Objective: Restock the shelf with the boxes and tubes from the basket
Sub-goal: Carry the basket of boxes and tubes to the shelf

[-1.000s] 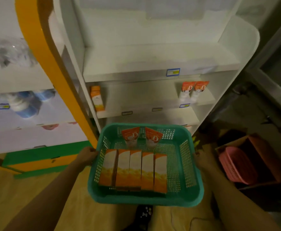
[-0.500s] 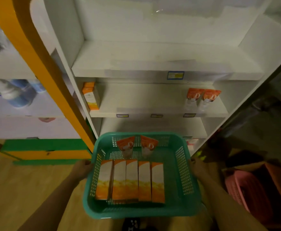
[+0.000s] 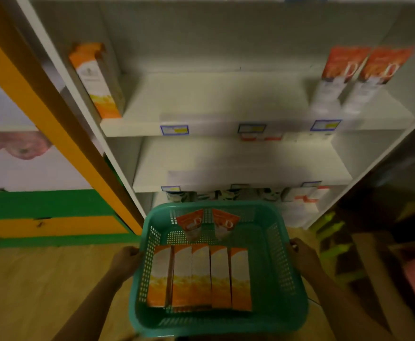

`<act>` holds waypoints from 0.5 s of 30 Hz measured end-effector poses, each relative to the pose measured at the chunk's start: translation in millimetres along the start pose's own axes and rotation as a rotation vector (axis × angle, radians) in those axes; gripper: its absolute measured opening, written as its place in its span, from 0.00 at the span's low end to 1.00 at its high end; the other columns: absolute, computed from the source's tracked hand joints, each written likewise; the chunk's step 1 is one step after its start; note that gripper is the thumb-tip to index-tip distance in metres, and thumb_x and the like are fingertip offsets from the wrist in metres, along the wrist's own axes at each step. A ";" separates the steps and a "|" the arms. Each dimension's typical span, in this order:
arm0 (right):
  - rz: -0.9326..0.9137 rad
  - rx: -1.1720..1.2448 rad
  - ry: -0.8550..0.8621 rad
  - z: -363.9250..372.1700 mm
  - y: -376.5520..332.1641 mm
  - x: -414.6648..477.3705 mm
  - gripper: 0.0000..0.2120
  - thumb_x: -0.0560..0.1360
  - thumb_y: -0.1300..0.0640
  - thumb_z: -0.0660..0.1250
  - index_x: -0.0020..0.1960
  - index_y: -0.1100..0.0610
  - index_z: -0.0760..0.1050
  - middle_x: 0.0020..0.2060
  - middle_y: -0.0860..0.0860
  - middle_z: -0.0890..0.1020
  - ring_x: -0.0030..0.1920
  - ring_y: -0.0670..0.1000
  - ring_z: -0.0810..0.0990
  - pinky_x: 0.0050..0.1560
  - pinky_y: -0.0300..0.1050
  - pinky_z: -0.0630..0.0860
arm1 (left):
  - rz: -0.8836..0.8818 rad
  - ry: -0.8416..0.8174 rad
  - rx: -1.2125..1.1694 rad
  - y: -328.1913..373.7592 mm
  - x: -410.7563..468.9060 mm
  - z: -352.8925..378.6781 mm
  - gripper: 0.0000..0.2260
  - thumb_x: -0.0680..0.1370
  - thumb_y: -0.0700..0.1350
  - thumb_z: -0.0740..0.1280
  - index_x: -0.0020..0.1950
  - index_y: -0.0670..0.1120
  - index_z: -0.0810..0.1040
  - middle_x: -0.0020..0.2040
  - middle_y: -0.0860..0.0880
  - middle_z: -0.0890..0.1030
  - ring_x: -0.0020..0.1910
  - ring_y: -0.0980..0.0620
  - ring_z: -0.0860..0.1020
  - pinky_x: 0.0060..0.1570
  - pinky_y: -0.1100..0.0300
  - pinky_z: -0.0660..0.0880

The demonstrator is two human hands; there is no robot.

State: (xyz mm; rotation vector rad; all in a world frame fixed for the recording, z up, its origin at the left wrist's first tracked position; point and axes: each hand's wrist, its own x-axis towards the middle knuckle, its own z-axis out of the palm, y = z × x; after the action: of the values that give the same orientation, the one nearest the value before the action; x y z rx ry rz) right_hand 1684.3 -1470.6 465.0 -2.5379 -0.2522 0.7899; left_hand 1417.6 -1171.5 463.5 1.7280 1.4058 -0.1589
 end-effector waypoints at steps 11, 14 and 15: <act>-0.018 0.055 0.011 145.5 97.0 117.8 0.16 0.80 0.56 0.56 0.63 0.63 0.71 0.58 0.64 0.78 0.57 0.63 0.76 0.50 0.46 0.70 | 0.015 0.016 0.002 -97.2 143.1 129.8 0.14 0.76 0.43 0.65 0.31 0.42 0.76 0.37 0.38 0.79 0.37 0.44 0.77 0.44 0.47 0.77; -0.017 0.062 0.020 175.7 117.8 146.5 0.16 0.80 0.56 0.56 0.63 0.64 0.71 0.58 0.64 0.77 0.57 0.62 0.76 0.50 0.46 0.70 | 0.027 0.024 0.011 -112.0 171.9 160.7 0.13 0.77 0.42 0.64 0.31 0.43 0.75 0.36 0.40 0.77 0.37 0.45 0.75 0.43 0.49 0.76; -0.019 0.060 0.018 184.2 122.8 154.2 0.16 0.80 0.57 0.56 0.63 0.64 0.71 0.59 0.64 0.77 0.58 0.62 0.76 0.52 0.46 0.70 | 0.027 0.022 0.018 -116.9 180.6 169.1 0.12 0.77 0.42 0.64 0.33 0.42 0.76 0.37 0.40 0.77 0.38 0.46 0.75 0.43 0.49 0.76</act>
State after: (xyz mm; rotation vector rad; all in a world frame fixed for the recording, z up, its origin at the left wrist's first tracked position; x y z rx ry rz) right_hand 1708.8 -1461.1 196.5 -2.4813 -0.2429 0.7559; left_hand 1451.6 -1157.9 192.3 1.7680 1.4000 -0.1385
